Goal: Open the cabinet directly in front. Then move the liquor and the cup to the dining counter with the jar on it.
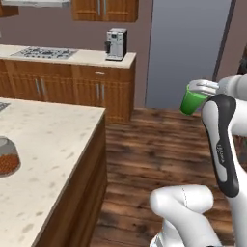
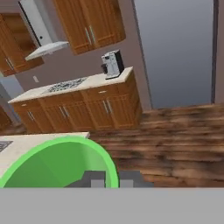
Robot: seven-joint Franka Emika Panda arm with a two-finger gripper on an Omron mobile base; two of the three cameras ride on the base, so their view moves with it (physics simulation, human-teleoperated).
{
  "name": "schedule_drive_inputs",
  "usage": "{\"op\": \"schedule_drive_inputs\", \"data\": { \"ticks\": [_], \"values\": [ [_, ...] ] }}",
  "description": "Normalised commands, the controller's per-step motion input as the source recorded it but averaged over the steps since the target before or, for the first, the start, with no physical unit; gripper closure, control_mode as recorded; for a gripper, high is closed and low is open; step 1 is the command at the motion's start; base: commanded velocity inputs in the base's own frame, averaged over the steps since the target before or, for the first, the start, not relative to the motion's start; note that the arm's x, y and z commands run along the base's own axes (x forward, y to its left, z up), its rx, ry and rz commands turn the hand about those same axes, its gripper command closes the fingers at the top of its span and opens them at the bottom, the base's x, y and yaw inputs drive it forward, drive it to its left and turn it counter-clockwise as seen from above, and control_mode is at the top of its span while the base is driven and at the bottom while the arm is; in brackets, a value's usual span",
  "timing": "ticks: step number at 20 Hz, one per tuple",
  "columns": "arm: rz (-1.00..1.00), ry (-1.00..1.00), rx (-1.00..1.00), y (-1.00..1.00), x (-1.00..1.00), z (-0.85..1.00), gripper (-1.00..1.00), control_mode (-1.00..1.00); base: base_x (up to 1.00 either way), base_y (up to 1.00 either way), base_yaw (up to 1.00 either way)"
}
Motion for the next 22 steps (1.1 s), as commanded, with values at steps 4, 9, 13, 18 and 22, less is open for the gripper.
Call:
{"op": "schedule_drive_inputs", "data": {
  "ticks": [4,9,13,18,22],
  "values": [
    [0.0,0.0,0.0,0.0,0.0,0.0,1.0,1.0,0.44,-0.13,0.78],
    [0.0,0.0,0.0,0.0,0.0,0.0,1.0,1.0,0.06,-0.16,0.76],
    [0.0,0.0,0.0,0.0,0.0,0.0,1.0,1.0,0.0,-0.19,0.74],
    [0.0,0.0,0.0,0.0,0.0,0.0,1.0,1.0,0.0,-0.13,0.67],
    [0.0,0.0,0.0,0.0,0.0,0.0,1.0,1.0,0.0,-0.11,0.62]
  ]
}}
